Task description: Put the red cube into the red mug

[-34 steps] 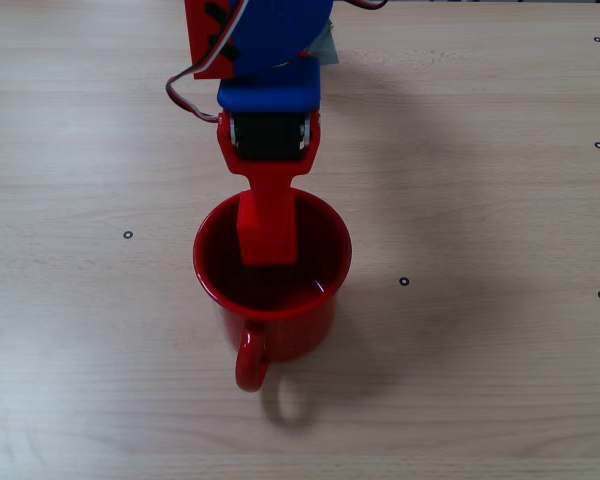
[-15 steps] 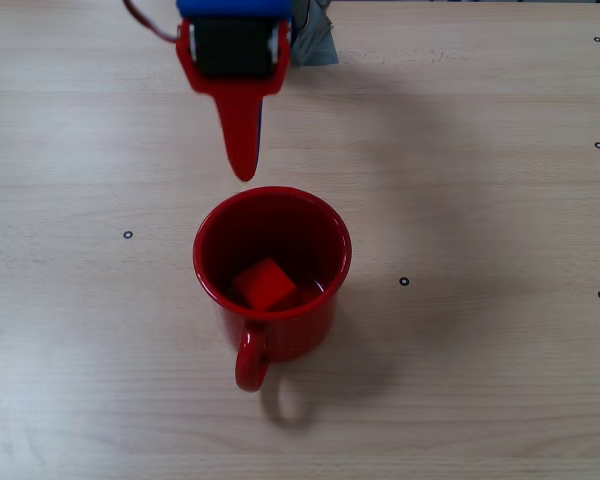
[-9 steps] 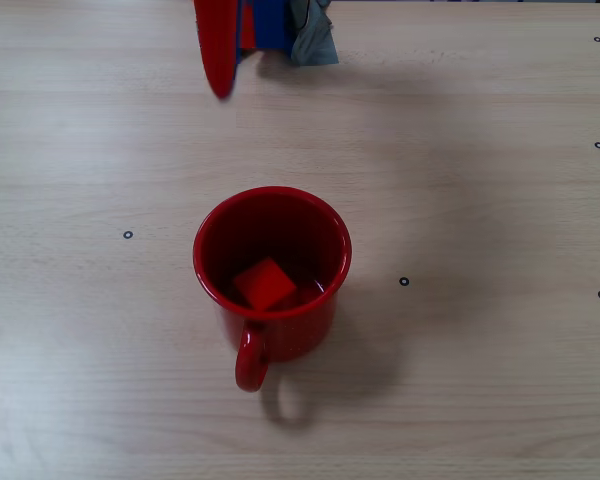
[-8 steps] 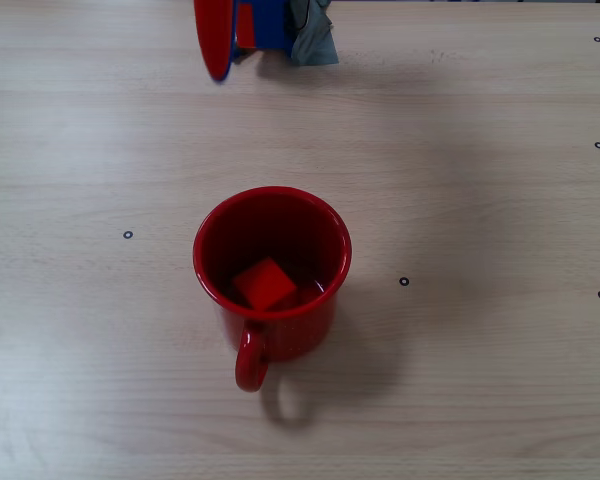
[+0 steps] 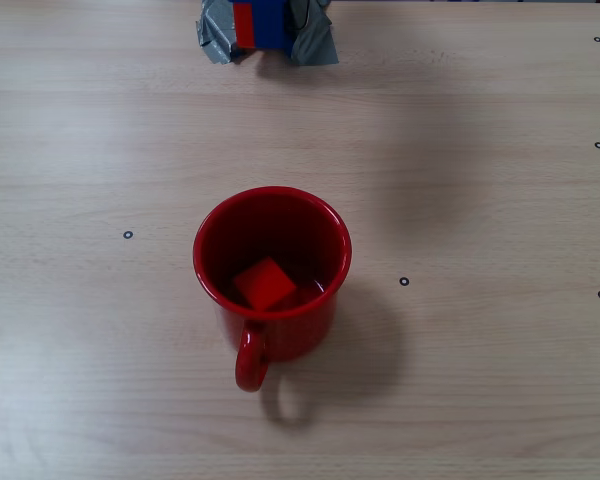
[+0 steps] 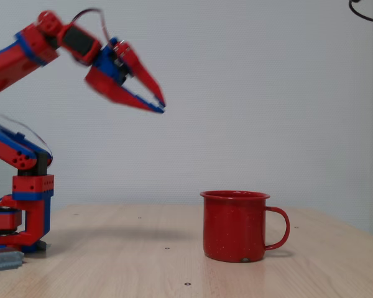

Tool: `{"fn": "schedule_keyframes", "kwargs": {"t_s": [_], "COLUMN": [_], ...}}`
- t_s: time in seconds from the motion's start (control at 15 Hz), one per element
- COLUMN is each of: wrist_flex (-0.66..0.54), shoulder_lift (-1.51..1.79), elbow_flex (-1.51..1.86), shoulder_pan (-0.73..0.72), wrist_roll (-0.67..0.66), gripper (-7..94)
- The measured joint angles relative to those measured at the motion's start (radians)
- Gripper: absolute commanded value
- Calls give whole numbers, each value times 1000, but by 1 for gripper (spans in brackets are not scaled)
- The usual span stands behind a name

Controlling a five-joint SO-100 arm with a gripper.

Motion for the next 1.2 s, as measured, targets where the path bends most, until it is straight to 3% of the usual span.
{"fn": "schedule_keyframes", "kwargs": {"t_s": [0.47, 0.87, 1.2], "wrist_flex": [-71, -143, -156], "shoulder_lift": [476, 655, 655], "elbow_flex": [518, 1011, 1068], "shoulder_pan": [-72, -103, -118], "wrist_roll": [9, 31, 17], "gripper": [0, 0, 0]}}
